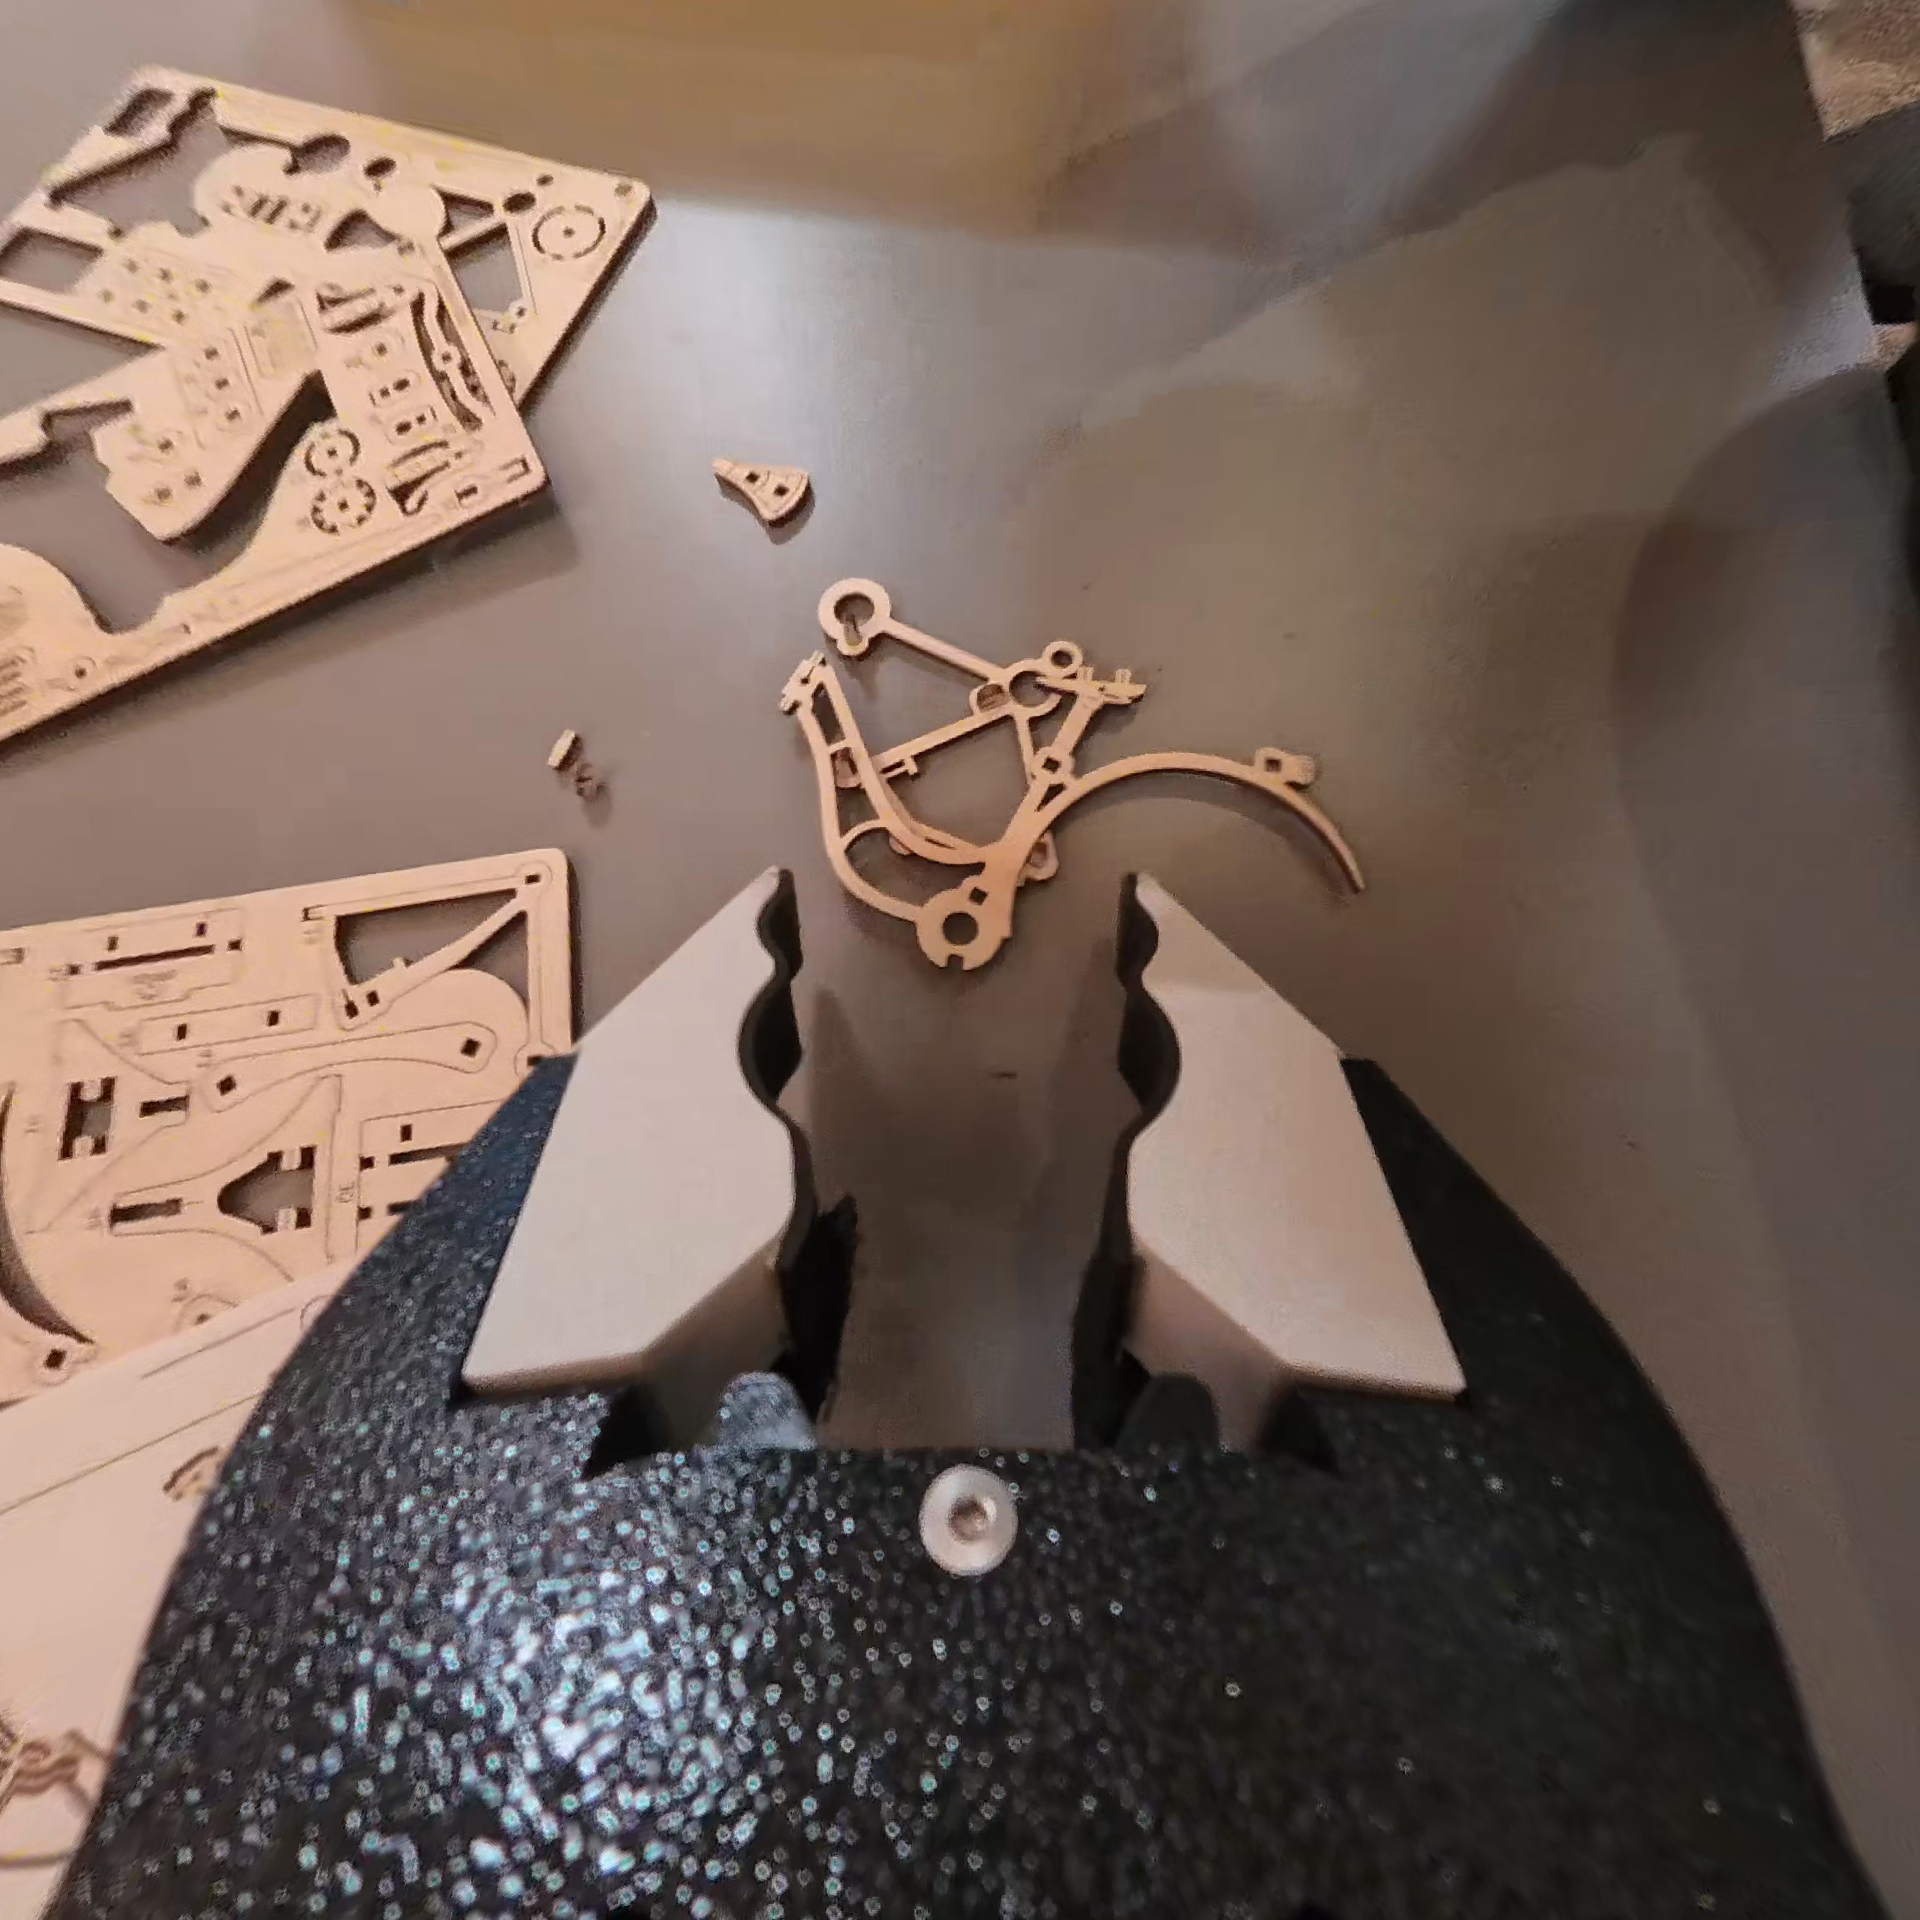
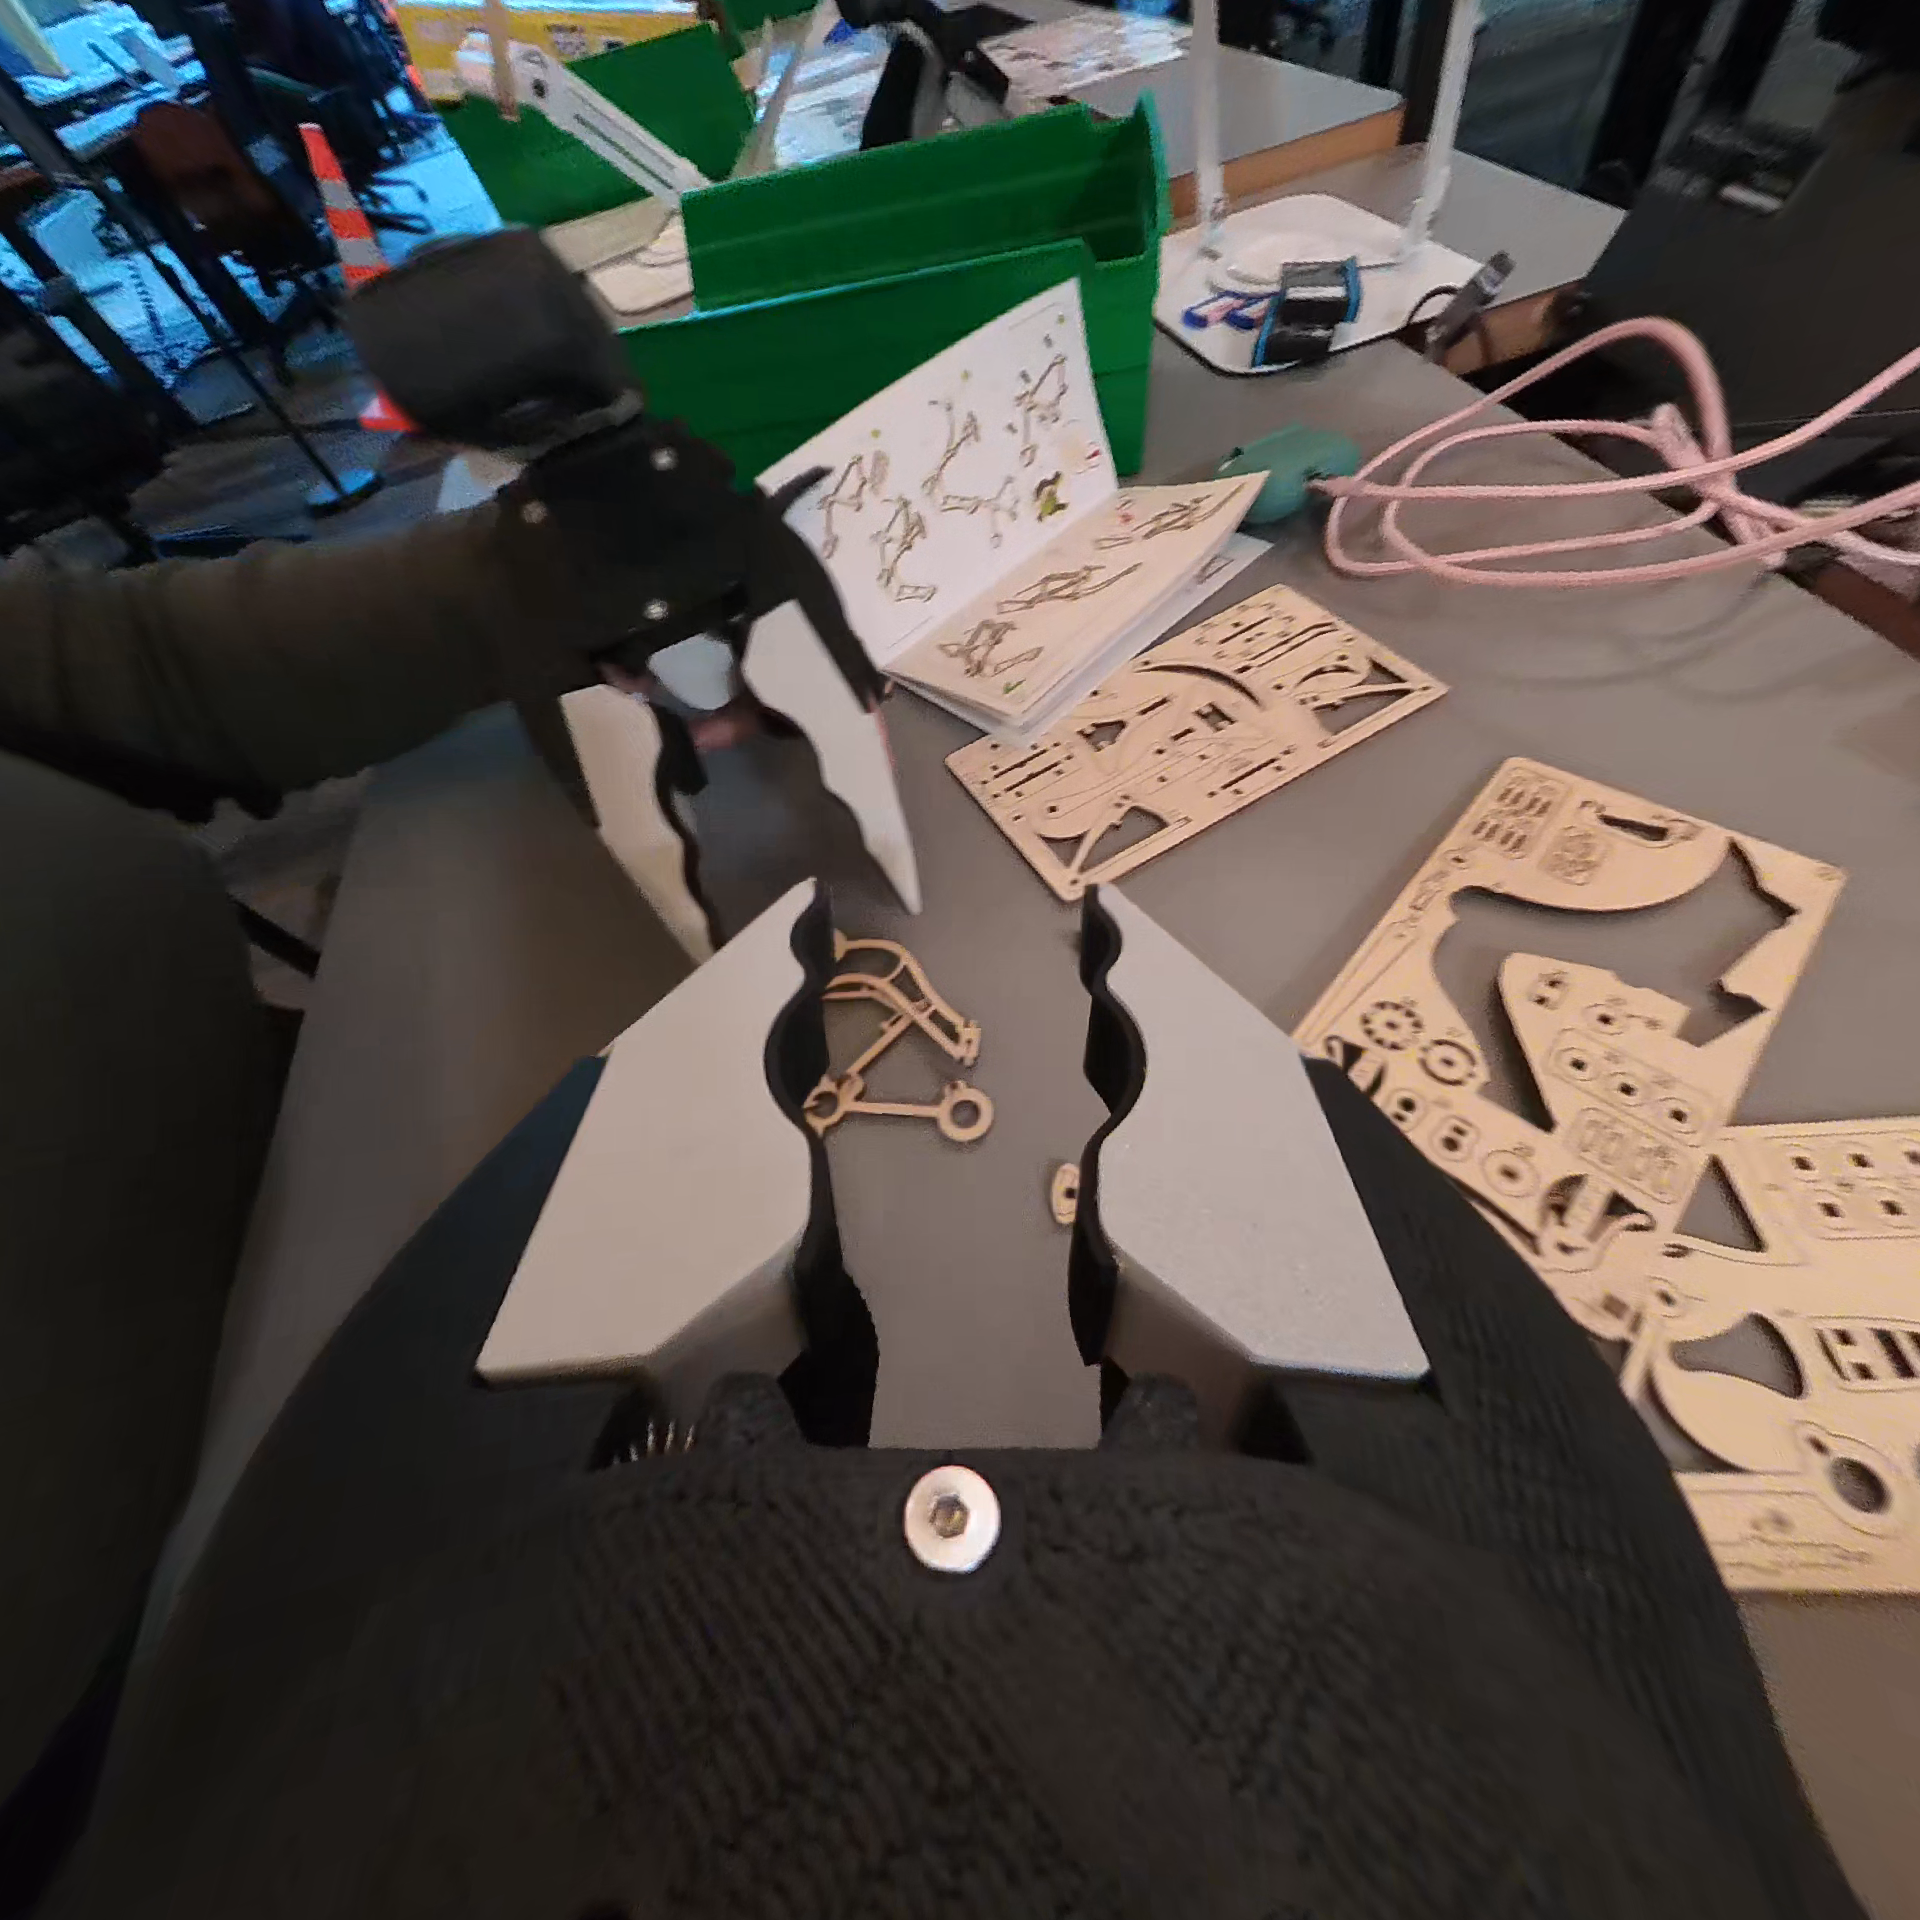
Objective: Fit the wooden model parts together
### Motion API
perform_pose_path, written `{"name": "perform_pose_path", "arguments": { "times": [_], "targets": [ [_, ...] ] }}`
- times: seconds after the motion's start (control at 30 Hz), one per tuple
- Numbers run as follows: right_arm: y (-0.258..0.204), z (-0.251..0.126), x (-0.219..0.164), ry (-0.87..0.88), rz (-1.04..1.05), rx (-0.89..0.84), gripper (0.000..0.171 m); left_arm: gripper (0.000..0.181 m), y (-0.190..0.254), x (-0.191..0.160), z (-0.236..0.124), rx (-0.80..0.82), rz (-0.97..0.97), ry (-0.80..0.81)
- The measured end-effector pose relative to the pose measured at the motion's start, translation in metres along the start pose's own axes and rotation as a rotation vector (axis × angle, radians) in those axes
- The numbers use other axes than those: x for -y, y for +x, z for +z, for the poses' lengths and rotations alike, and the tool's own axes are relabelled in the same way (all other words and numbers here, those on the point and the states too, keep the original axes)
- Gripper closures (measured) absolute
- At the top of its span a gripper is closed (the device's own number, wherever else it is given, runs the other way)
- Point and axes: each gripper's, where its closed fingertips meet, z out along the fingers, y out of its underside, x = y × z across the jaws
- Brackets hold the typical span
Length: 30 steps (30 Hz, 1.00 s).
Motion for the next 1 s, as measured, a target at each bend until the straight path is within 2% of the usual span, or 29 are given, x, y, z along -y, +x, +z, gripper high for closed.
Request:
{"name": "perform_pose_path", "arguments": {
  "times": [0.03, 0.27, 0.53, 0.6, 0.77, 1.0],
  "targets": [
    [-0.004, 0.001, -0.004, 0.000, -0.011, 0.012, 0.125, 0.123, -0.002, -0.003, 0.002, -0.007, -0.006, -0.010],
    [-0.016, 0.007, -0.025, -0.017, -0.035, 0.051, 0.125, 0.151, -0.005, -0.007, 0.006, -0.032, 0.004, -0.020],
    [-0.036, 0.013, -0.032, -0.048, -0.120, 0.129, 0.124, 0.156, 0.000, 0.005, -0.007, -0.048, 0.013, 0.063],
    [-0.042, 0.015, -0.032, -0.061, -0.212, 0.122, 0.123, 0.164, -0.002, 0.009, -0.013, -0.035, 0.015, 0.089],
    [-0.042, 0.024, -0.027, -0.087, -0.578, -0.042, 0.122, 0.164, 0.000, 0.024, -0.027, -0.040, -0.001, 0.169],
    [-0.031, 0.030, -0.014, -0.183, -1.139, -0.339, 0.148, 0.164, 0.004, 0.040, -0.040, -0.070, -0.034, 0.273]
  ]
}}
